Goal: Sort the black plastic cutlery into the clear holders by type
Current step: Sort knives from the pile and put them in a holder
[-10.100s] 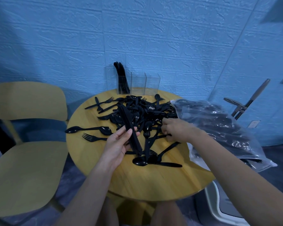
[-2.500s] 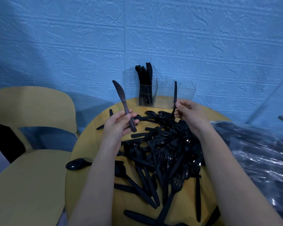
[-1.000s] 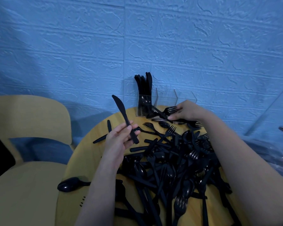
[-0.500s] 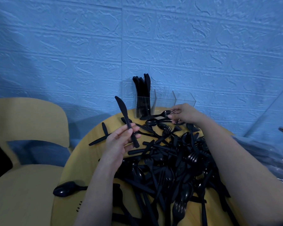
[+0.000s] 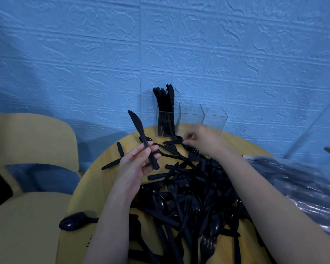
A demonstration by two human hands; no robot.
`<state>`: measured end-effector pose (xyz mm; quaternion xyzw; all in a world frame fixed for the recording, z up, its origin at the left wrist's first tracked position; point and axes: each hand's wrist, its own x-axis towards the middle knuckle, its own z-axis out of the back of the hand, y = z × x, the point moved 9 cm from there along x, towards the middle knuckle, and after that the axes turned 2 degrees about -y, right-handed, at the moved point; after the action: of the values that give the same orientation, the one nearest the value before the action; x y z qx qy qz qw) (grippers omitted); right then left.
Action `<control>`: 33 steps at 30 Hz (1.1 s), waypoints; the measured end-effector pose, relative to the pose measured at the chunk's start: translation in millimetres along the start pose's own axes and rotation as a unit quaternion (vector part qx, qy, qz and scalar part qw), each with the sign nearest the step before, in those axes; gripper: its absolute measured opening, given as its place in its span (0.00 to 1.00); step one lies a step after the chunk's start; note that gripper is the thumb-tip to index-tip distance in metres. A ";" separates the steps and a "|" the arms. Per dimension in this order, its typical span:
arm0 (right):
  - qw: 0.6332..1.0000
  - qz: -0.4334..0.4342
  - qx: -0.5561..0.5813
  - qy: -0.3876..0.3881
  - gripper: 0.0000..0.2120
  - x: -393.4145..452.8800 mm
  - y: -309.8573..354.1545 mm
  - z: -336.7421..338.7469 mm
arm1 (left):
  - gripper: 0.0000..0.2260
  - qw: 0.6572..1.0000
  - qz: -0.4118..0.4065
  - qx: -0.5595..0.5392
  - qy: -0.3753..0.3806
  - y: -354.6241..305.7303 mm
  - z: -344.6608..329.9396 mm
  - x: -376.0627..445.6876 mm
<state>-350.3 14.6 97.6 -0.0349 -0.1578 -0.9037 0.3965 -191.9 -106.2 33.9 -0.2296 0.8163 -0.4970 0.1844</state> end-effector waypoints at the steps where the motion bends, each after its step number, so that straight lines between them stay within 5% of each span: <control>1: 0.998 0.016 0.013 0.067 0.06 -1.9 12.2 -14.1 | 0.09 1.000 -0.004 -0.004 -0.003 -0.9 1.6 0.3; 4: 0.981 0.047 -0.016 0.185 0.07 -6.4 31.9 -44.6 | 0.09 1.000 -0.012 -0.013 -0.011 -3.7 5.7 1.0; 10: 0.971 0.095 0.115 0.186 0.06 -14.8 58.7 -21.3 | 0.08 1.000 -0.017 -0.012 -0.011 -5.7 4.6 0.4; 13: 0.958 0.157 0.021 0.240 0.12 -21.4 80.6 -40.9 | 0.08 1.000 -0.017 -0.008 -0.012 -6.0 3.6 -1.0; 19: 0.934 0.163 -0.038 0.316 0.06 -24.3 92.1 -75.7 | 0.08 0.999 -0.020 -0.018 -0.019 -9.0 4.9 -1.4; 23: 0.955 0.158 -0.013 0.252 0.05 -14.9 91.1 -53.6 | 0.08 0.999 -0.024 -0.023 -0.017 -10.3 3.6 -1.6; 26: 0.975 0.097 0.129 0.155 0.07 0.4 73.0 -24.3 | 0.08 0.999 -0.025 -0.029 -0.017 -11.0 3.7 -2.0; 33: 0.920 -0.027 0.381 -0.083 0.03 5.4 17.0 40.4 | 0.09 0.999 -0.018 -0.027 -0.010 -9.4 2.8 -1.7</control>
<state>-344.1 12.6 141.3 0.0480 -0.5235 -0.7795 0.3406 -187.2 -111.1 41.2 -0.2543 0.8230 -0.4760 0.1772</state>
